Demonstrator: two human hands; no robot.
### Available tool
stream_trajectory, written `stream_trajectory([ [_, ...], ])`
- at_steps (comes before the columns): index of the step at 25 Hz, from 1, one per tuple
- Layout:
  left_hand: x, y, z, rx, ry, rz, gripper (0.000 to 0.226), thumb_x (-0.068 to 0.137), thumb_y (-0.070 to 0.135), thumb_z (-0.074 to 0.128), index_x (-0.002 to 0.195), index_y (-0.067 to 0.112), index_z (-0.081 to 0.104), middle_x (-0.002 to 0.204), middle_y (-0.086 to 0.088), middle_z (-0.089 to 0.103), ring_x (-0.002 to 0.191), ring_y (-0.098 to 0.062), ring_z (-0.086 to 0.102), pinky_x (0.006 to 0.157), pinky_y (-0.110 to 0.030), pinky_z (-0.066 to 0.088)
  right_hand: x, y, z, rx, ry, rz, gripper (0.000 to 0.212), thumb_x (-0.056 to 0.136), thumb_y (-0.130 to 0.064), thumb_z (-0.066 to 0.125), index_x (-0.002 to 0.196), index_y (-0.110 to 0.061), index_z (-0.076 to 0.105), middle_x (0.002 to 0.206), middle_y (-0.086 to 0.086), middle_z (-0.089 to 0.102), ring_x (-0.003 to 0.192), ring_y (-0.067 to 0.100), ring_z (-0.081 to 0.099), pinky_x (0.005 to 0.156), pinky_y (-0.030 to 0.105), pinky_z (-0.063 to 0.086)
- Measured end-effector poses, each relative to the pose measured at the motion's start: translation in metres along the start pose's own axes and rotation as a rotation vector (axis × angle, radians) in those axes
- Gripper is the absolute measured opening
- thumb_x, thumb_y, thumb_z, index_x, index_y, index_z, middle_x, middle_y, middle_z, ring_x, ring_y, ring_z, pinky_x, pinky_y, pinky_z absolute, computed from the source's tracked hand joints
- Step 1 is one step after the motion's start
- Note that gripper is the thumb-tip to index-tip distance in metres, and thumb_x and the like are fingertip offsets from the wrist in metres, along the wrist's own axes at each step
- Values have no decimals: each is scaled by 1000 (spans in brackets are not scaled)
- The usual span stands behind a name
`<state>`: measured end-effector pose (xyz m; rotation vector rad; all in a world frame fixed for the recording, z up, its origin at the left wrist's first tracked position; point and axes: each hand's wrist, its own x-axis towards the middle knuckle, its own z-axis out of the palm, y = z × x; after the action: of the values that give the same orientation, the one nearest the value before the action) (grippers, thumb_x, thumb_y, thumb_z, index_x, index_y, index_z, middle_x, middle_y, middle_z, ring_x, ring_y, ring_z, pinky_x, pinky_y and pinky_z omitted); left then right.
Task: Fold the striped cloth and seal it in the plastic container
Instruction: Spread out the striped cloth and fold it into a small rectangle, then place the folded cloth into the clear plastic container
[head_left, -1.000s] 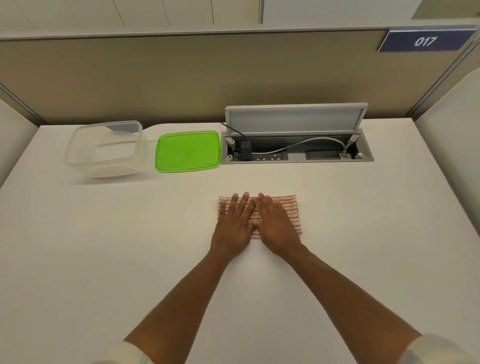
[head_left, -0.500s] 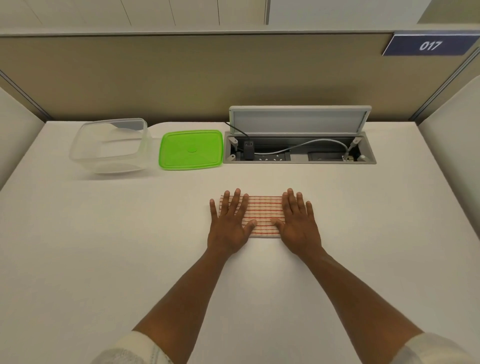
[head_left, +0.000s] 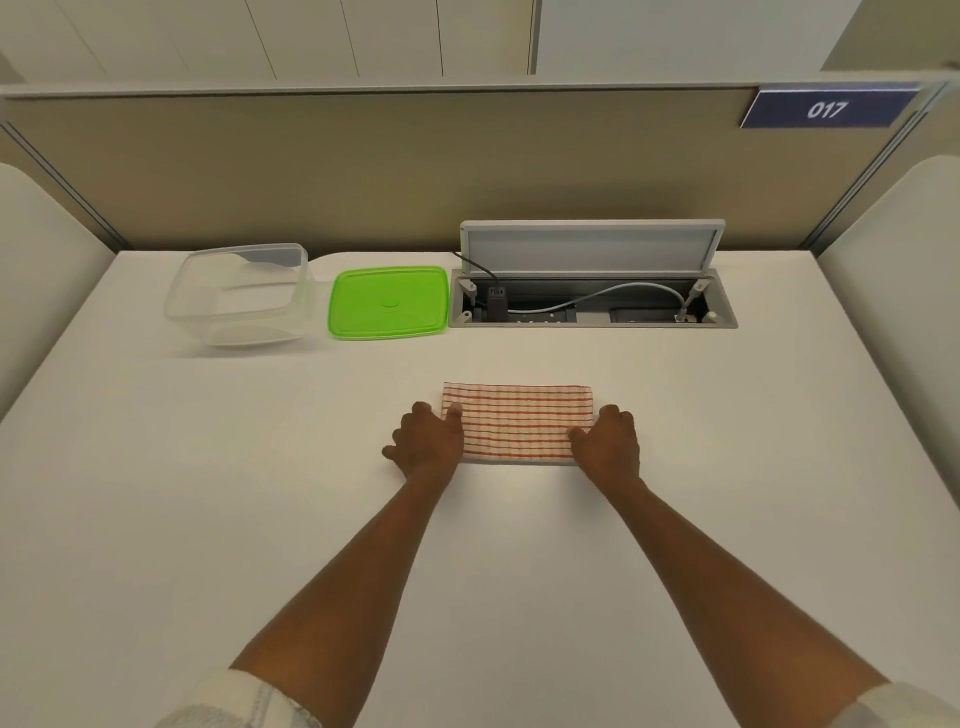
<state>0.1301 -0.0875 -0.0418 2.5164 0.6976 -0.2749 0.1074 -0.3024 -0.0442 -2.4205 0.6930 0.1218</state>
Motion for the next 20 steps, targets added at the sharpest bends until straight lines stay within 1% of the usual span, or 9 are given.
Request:
stream_trajectory([
  [2, 3, 4, -4, -88, -81, -83, 46, 93, 48, 52, 123, 13, 58, 125, -10, 64, 118, -34, 57, 102, -46, 34, -3, -1, 2, 14, -18, 22, 45, 84, -23, 68, 120, -3, 48, 119, 18, 52, 106, 35, 58, 84, 39, 49],
  [4, 5, 2, -6, -176, -138, -112, 41, 91, 42, 59, 118, 12, 65, 119, -10, 68, 113, -33, 61, 102, -46, 40, -3, 0, 2, 30, -47, 57, 49, 82, -22, 71, 119, -2, 46, 119, 19, 53, 107, 36, 58, 85, 39, 48],
  [7, 5, -4, -7, -281, -202, -115, 41, 88, 37, 66, 115, 7, 68, 117, -13, 70, 108, -33, 64, 101, -47, 47, 0, 2, -3, 103, -101, 149, 55, 76, -22, 76, 118, -1, 46, 118, 20, 59, 107, 35, 59, 85, 40, 50],
  [9, 4, -9, -6, -331, -230, -104, 41, 88, 33, 69, 116, 4, 68, 118, -14, 70, 107, -33, 65, 98, -44, 51, 2, 1, -10, 102, -148, 225, 58, 73, -21, 80, 119, -1, 50, 118, 18, 62, 108, 34, 61, 87, 40, 52],
  [11, 1, -12, -6, -351, -240, -68, 39, 90, 31, 66, 116, 2, 67, 118, -15, 70, 106, -32, 65, 94, -40, 53, 2, 2, -16, 95, -216, 266, 56, 71, -21, 83, 116, 0, 57, 117, 17, 65, 105, 32, 64, 88, 39, 54],
  [13, -3, -15, -6, -340, -243, -16, 35, 92, 30, 62, 113, 4, 69, 116, -13, 71, 104, -30, 65, 91, -38, 52, 2, 4, -20, 147, -284, 288, 49, 71, -18, 84, 111, 1, 62, 112, 17, 67, 98, 30, 67, 84, 39, 57],
  [15, -7, -17, -7, -327, -244, 30, 33, 93, 30, 59, 112, 6, 71, 114, -11, 72, 102, -28, 65, 91, -38, 53, -2, 5, -23, 192, -320, 301, 45, 72, -15, 84, 109, 1, 62, 109, 17, 68, 94, 30, 68, 80, 37, 58],
  [17, -11, -19, -12, -324, -242, 58, 31, 94, 30, 58, 111, 8, 70, 111, -9, 72, 103, -28, 66, 94, -41, 53, -7, 4, -24, 194, -333, 288, 42, 74, -16, 83, 106, 0, 63, 106, 16, 69, 89, 29, 69, 73, 34, 58],
  [20, -11, -27, -20, -301, -205, 93, 26, 93, 29, 58, 106, 10, 71, 108, -7, 72, 101, -27, 66, 93, -43, 53, -13, -2, -25, 191, -358, 244, 36, 76, -16, 81, 104, -2, 64, 104, 14, 70, 88, 28, 69, 65, 32, 56],
])
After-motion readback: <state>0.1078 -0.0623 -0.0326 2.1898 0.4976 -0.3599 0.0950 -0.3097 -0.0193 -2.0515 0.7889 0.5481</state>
